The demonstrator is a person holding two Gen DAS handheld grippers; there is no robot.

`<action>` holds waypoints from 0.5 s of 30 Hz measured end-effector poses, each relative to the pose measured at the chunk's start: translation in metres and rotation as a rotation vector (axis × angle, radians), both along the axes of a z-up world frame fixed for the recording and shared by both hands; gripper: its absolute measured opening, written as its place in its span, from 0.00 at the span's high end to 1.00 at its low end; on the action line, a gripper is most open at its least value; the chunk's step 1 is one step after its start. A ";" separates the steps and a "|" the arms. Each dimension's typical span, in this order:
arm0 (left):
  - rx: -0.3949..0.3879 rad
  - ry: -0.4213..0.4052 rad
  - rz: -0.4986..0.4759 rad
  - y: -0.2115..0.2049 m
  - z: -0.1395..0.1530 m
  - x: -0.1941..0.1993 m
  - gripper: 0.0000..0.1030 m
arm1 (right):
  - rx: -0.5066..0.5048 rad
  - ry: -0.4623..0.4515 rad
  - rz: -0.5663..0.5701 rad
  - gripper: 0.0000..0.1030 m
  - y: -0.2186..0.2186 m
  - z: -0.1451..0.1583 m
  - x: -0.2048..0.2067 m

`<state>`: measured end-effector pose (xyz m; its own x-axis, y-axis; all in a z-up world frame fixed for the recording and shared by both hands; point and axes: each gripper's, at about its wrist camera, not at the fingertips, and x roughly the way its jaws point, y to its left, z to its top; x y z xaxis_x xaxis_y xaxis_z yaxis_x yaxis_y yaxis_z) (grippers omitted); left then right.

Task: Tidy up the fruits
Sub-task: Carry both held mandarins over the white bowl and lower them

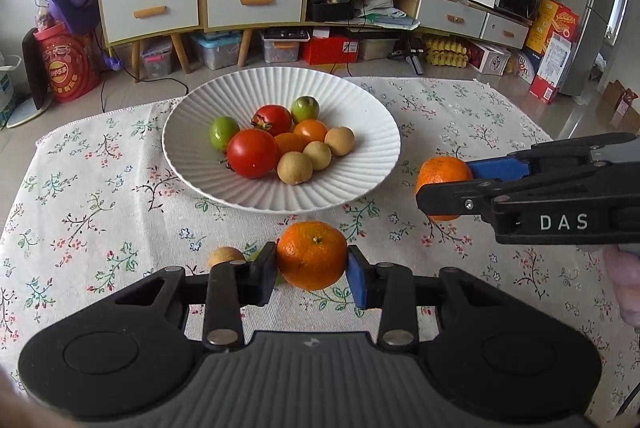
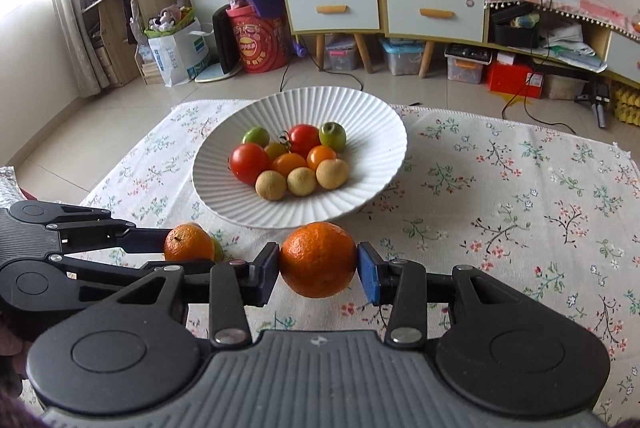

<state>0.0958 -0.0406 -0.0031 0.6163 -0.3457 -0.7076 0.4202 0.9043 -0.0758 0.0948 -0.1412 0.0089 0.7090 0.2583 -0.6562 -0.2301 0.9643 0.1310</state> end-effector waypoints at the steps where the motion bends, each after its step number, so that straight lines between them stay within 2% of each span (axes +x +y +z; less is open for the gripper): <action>1: -0.001 -0.007 0.003 0.000 0.001 0.001 0.72 | 0.002 -0.003 0.000 0.62 0.001 0.000 0.002; 7: 0.021 -0.045 0.027 -0.002 0.002 0.010 0.72 | 0.006 -0.019 -0.015 0.62 0.004 0.002 0.015; 15: 0.008 -0.059 0.083 -0.004 0.004 0.029 0.72 | 0.011 -0.045 -0.082 0.62 -0.001 0.002 0.042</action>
<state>0.1246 -0.0451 0.0008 0.6828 -0.2865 -0.6721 0.3477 0.9365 -0.0459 0.1366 -0.1421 0.0106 0.7566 0.2052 -0.6209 -0.1566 0.9787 0.1326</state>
